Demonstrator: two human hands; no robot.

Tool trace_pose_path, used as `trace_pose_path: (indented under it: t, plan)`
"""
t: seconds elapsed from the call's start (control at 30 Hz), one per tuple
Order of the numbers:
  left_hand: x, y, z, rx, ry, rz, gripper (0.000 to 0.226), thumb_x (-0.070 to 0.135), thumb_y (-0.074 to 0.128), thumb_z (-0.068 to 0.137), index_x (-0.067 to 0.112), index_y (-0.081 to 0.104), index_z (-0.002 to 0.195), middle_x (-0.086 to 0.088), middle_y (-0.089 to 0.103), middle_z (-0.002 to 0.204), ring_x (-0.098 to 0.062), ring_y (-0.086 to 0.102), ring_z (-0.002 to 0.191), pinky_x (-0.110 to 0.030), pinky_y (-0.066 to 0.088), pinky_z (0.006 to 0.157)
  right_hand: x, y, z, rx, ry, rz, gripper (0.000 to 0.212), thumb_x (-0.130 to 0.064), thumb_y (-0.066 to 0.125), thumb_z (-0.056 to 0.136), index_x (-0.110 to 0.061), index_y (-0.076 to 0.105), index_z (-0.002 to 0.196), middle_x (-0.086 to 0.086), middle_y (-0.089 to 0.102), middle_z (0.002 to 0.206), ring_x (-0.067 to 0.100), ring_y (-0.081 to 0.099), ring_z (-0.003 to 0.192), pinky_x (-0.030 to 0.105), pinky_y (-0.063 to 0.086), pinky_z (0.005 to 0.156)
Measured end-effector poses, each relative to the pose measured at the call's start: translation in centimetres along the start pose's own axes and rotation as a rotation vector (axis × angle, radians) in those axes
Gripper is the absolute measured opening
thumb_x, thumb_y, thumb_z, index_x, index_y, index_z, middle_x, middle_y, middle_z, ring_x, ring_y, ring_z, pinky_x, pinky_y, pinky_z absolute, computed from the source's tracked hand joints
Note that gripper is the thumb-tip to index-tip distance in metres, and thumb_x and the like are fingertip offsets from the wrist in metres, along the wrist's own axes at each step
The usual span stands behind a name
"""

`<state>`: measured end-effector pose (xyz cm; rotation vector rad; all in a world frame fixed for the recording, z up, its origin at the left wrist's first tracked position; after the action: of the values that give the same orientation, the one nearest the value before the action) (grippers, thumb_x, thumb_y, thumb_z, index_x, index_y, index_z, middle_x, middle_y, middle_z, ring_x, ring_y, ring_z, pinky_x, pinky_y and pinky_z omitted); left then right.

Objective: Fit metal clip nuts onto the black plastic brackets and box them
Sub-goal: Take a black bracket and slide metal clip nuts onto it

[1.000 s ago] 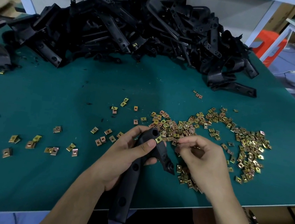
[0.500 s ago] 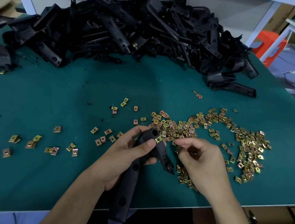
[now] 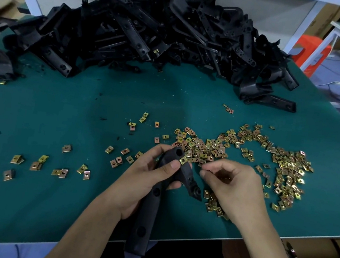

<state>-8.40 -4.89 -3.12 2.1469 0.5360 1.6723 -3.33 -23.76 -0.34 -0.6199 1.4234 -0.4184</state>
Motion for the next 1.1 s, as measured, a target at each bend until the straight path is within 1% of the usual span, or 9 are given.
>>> trace_pose_path:
  t: [0.13, 0.3, 0.4, 0.47, 0.53, 0.6, 0.8, 1.0, 1.1]
  plan:
    - [0.0, 0.1, 0.0, 0.011, -0.004, -0.006, 0.019, 0.021, 0.073, 0.083, 0.027, 0.075, 0.101, -0.002, 0.073, 0.101, -0.013, 0.071, 0.092, -0.023, 0.058, 0.074, -0.1, 0.0, -0.1, -0.031, 0.037, 0.089, 0.014, -0.026, 0.08, 0.083, -0.039, 0.08, 0.088, -0.021, 0.074, 0.084, -0.008, 0.065, 0.084, 0.002, 0.044, 0.071]
    - [0.0, 0.2, 0.0, 0.013, -0.003, -0.025, 0.018, 0.021, 0.073, 0.081, 0.03, 0.076, 0.097, -0.001, 0.074, 0.099, -0.012, 0.071, 0.091, -0.023, 0.059, 0.073, -0.4, 0.0, -0.4, -0.211, 0.099, 0.401, 0.033, -0.001, 0.067, 0.092, -0.028, 0.078, 0.107, -0.009, 0.077, 0.099, 0.007, 0.071, 0.096, 0.02, 0.054, 0.089]
    - [0.1, 0.0, -0.1, 0.009, -0.013, -0.042, 0.024, 0.02, 0.074, 0.081, 0.024, 0.074, 0.104, -0.005, 0.073, 0.103, -0.014, 0.07, 0.091, -0.024, 0.059, 0.072, -0.6, -0.1, -0.6, -0.272, 0.131, 0.58, 0.03, 0.0, 0.067, 0.088, -0.015, 0.072, 0.114, 0.006, 0.078, 0.093, 0.015, 0.075, 0.091, 0.021, 0.058, 0.079]
    - [0.2, 0.0, -0.2, -0.004, -0.016, -0.04, 0.03, 0.021, 0.073, 0.082, 0.018, 0.07, 0.112, -0.008, 0.071, 0.107, -0.015, 0.069, 0.092, -0.025, 0.058, 0.072, -0.7, -0.4, -0.8, -0.256, 0.173, 0.638, 0.025, -0.01, 0.074, 0.08, -0.01, 0.068, 0.105, 0.013, 0.077, 0.084, 0.02, 0.076, 0.08, 0.021, 0.058, 0.068]
    - [0.3, -0.1, -0.2, -0.016, -0.016, -0.048, 0.03, 0.021, 0.073, 0.082, 0.018, 0.07, 0.111, -0.009, 0.07, 0.107, -0.015, 0.069, 0.092, -0.025, 0.058, 0.072, -0.5, -0.6, -0.9, -0.224, 0.187, 0.657, 0.021, -0.016, 0.077, 0.073, -0.007, 0.072, 0.091, 0.016, 0.076, 0.083, 0.023, 0.076, 0.077, 0.021, 0.058, 0.066]
    - [0.4, -0.1, -0.2, -0.032, -0.018, -0.063, 0.029, 0.02, 0.071, 0.083, 0.017, 0.069, 0.112, -0.008, 0.07, 0.104, -0.014, 0.068, 0.088, -0.025, 0.058, 0.071, -0.3, -0.6, -1.0, -0.215, 0.187, 0.704, 0.014, -0.013, 0.077, 0.072, -0.01, 0.079, 0.085, 0.015, 0.076, 0.086, 0.022, 0.076, 0.081, 0.022, 0.058, 0.069]
    - [0.4, -0.1, -0.2, -0.038, -0.018, -0.082, 0.023, 0.019, 0.069, 0.086, 0.018, 0.068, 0.108, -0.008, 0.068, 0.105, -0.014, 0.067, 0.086, -0.024, 0.058, 0.07, -0.6, -0.8, -1.7, -0.298, 0.157, 0.713, 0.024, -0.002, 0.071, 0.081, -0.017, 0.081, 0.097, 0.012, 0.078, 0.095, 0.019, 0.074, 0.094, 0.019, 0.056, 0.079]
    - [0.2, -0.2, -0.4, -0.047, -0.019, -0.066, 0.024, 0.017, 0.068, 0.087, 0.017, 0.067, 0.111, -0.008, 0.068, 0.105, -0.014, 0.067, 0.086, -0.025, 0.058, 0.071, -1.1, -0.6, -1.8, -0.252, 0.128, 0.598, 0.011, -0.022, 0.07, 0.084, -0.021, 0.079, 0.091, 0.006, 0.075, 0.079, 0.011, 0.068, 0.067, 0.018, 0.053, 0.063]
    - [0.3, -0.2, -0.3, -0.049, -0.022, -0.067, 0.028, 0.018, 0.068, 0.087, 0.016, 0.065, 0.115, -0.01, 0.067, 0.106, -0.016, 0.066, 0.088, -0.024, 0.058, 0.071, -1.2, -0.4, -1.9, -0.242, 0.147, 0.56, 0.02, -0.037, 0.069, 0.08, -0.019, 0.078, 0.084, 0.003, 0.072, 0.072, 0.009, 0.064, 0.061, 0.018, 0.05, 0.058]
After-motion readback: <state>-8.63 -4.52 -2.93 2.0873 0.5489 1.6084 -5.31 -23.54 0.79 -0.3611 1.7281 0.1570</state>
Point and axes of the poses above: each hand's wrist, its own z-axis towards the middle knuckle, its own y-axis out of the palm, x = y × z, the point moved 1 cm from there along z, towards the middle knuckle
